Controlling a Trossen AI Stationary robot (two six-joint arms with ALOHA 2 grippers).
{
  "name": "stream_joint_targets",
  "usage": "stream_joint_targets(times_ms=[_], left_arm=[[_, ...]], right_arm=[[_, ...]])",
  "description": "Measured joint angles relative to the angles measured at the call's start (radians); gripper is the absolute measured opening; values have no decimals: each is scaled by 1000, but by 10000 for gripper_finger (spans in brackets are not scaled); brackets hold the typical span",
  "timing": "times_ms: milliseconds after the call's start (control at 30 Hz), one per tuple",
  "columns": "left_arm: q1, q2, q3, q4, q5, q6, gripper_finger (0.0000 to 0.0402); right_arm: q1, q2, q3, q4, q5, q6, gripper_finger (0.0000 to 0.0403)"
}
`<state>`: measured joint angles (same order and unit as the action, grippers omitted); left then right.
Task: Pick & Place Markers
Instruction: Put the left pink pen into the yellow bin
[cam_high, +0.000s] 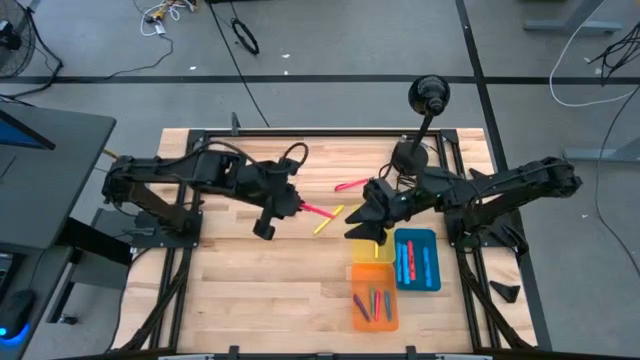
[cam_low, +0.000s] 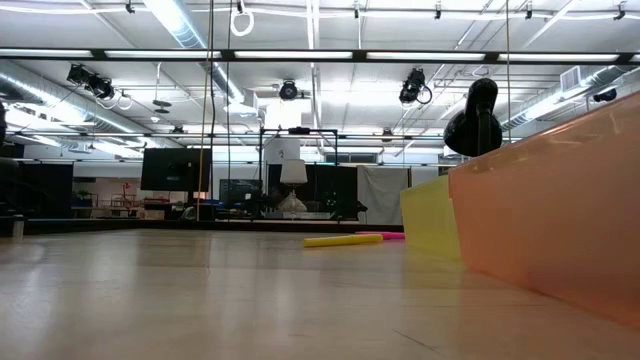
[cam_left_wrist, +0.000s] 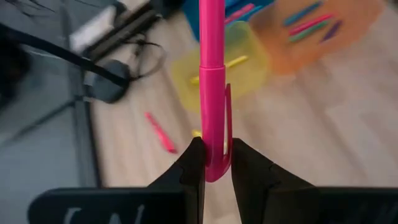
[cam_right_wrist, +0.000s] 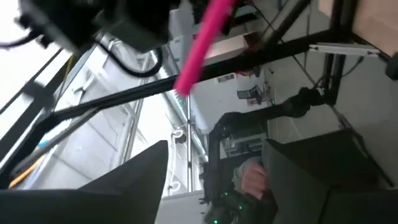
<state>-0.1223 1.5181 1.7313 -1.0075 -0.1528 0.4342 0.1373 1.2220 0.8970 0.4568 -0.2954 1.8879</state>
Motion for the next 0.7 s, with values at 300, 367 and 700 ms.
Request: stream_joint_targets(times_ms=[300, 367, 700], left_arm=[[-70, 0, 0, 39, -128, 71, 58], [-81, 0, 0, 40, -130, 71, 58], [-107, 0, 0, 88, -169, 134, 58]], right_arm=[[0, 46, 0, 80, 25, 73, 273], [0, 48, 0, 82, 42, 81, 271], [7, 126, 18, 169, 70, 181, 257]])
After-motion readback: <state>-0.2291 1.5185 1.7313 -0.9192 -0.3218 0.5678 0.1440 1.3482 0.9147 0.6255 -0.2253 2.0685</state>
